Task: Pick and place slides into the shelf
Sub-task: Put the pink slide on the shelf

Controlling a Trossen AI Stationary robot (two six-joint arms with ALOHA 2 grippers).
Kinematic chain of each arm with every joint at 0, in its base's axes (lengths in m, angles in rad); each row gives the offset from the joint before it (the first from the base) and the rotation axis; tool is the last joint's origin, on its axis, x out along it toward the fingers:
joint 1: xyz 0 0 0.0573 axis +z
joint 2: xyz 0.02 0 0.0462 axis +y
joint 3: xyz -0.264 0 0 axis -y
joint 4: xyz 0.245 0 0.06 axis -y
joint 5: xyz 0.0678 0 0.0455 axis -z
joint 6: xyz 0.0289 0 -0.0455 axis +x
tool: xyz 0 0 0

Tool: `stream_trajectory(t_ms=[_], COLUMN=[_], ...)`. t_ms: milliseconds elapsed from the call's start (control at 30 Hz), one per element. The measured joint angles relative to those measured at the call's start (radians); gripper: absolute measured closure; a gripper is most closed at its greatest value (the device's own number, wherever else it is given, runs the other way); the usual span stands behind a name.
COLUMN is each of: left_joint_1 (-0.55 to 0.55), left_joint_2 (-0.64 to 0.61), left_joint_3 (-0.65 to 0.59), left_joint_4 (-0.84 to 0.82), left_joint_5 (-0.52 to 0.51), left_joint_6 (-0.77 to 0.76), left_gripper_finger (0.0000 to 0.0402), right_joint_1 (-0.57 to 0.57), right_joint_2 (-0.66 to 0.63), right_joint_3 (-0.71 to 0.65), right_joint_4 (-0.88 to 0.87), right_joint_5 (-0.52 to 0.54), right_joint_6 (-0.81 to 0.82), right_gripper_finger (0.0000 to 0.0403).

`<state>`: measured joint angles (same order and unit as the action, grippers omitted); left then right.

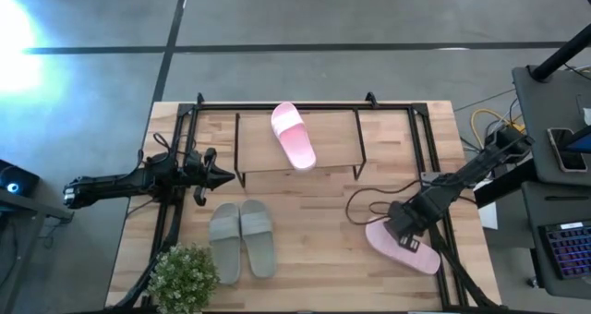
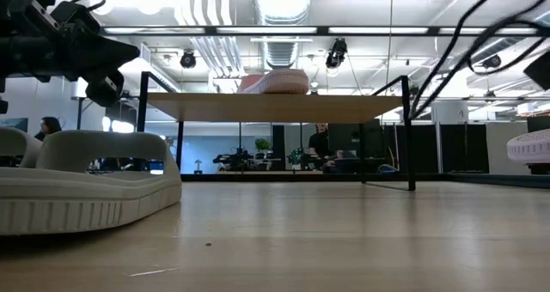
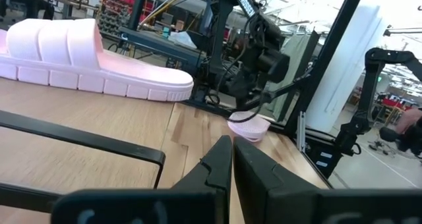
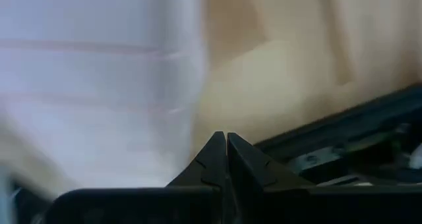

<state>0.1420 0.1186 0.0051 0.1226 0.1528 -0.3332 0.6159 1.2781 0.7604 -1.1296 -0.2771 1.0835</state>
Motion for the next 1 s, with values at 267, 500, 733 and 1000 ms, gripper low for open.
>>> stream_trajectory(t_ms=[267,500,733,1000], left_joint_1=[0.0,0.0,0.0,0.0], left_joint_2=[0.001,-0.001,-0.001,-0.001], left_joint_3=[0.0,0.0,0.0,0.0], left_joint_4=[0.0,0.0,0.0,0.0], left_joint_5=[0.0,0.0,0.0,0.0], left_joint_6=[0.0,0.0,0.0,0.0], left_gripper_finger=[0.0401,0.0401,0.0401,0.0401], right_joint_1=[0.0,0.022,0.035,0.034], right_joint_2=[0.001,0.001,0.002,0.002], right_joint_3=[0.117,0.111,0.006,-0.019], right_joint_4=[0.051,-0.006,-0.041,0.007], right_joint_5=[-0.038,0.14,0.156,0.053], right_joint_6=[-0.087,-0.013,0.133,0.135], right_gripper_finger=[0.0394,0.0394,0.0394,0.0394])
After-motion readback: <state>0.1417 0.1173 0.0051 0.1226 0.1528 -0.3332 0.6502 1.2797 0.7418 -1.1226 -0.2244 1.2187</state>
